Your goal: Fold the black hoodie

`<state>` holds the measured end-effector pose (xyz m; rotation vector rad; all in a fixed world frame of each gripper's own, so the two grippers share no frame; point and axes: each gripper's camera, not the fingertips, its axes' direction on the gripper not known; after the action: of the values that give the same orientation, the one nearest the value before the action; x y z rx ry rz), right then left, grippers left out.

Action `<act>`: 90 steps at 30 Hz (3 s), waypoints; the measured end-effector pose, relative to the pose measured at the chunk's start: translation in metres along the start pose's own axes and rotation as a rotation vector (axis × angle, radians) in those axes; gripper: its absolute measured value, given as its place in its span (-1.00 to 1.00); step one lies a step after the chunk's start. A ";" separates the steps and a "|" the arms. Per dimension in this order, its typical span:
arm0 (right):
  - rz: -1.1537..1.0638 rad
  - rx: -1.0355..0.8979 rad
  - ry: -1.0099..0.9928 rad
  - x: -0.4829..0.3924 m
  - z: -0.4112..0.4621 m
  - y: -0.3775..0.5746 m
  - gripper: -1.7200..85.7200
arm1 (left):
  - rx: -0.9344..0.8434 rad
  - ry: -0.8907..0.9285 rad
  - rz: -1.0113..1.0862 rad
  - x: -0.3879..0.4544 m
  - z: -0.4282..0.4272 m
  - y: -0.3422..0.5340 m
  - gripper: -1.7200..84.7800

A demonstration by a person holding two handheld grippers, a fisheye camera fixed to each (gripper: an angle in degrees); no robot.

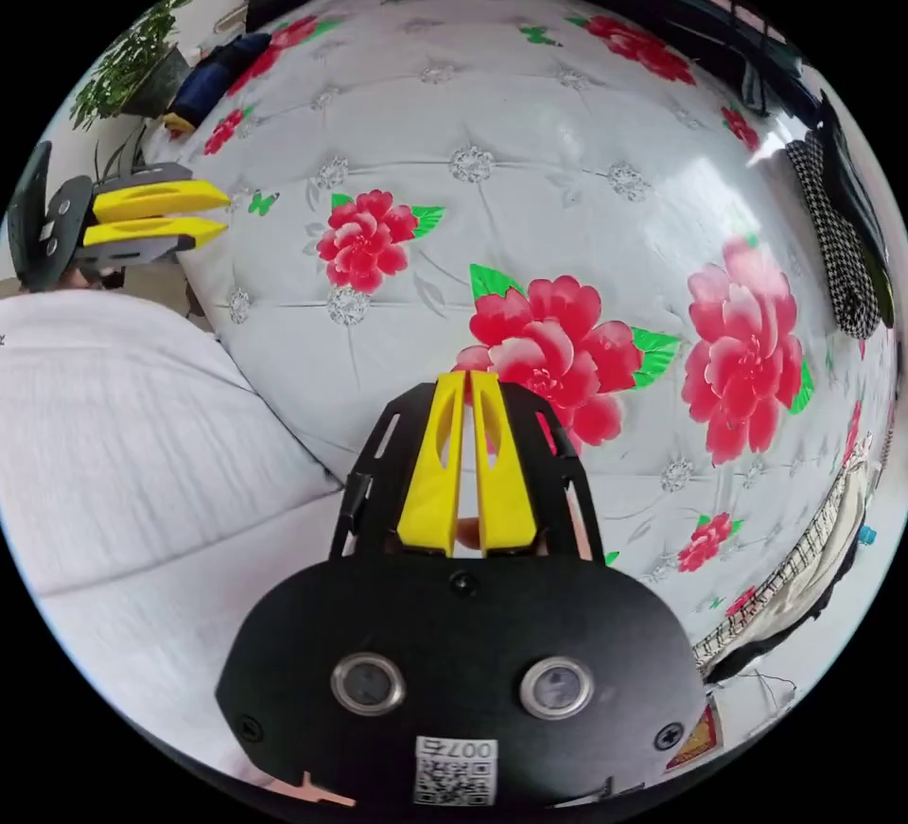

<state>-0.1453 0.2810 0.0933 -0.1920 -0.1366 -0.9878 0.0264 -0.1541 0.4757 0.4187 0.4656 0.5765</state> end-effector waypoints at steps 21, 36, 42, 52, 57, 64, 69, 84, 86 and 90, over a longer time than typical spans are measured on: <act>1.038 0.656 -0.085 0.530 -0.114 0.488 -0.85 | -0.313 -0.204 -0.309 0.122 0.238 -0.063 -0.89; 1.540 0.690 0.207 0.852 -0.225 0.674 -0.78 | -0.276 0.042 -0.711 0.128 0.308 -0.086 -0.98; 1.629 0.558 0.218 0.947 -0.220 0.675 -0.81 | -0.376 0.036 -0.644 0.127 0.328 -0.094 -0.98; 1.511 0.520 0.142 0.980 -0.228 0.646 -0.96 | -0.410 0.101 -0.581 0.114 0.344 -0.092 -0.98; 1.218 1.047 -0.110 0.898 -0.292 0.643 -0.97 | -0.291 0.148 -0.537 0.109 0.319 -0.087 -0.98; 0.668 1.312 -0.335 0.753 -0.376 0.536 -0.97 | -0.129 0.206 -0.434 0.103 0.269 -0.070 -0.98; 0.211 1.270 -0.462 0.593 -0.423 0.368 -0.97 | 0.080 0.258 -0.420 0.087 0.194 -0.018 -0.98; -0.639 0.560 -0.665 0.164 -0.370 -0.025 -0.79 | 0.399 0.112 -0.702 -0.033 0.025 0.249 -0.97; -0.416 0.569 -0.636 0.202 -0.331 -0.025 -0.77 | 0.378 0.087 -0.726 -0.038 0.020 0.278 -0.95; 0.036 0.477 -0.430 0.279 -0.230 0.004 -0.72 | 0.332 0.097 -0.721 -0.042 0.018 0.303 -0.84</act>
<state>0.0166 0.0048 -0.0754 0.0352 -0.7511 -0.8405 -0.1217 0.0467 0.6530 0.5010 0.7619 -0.1848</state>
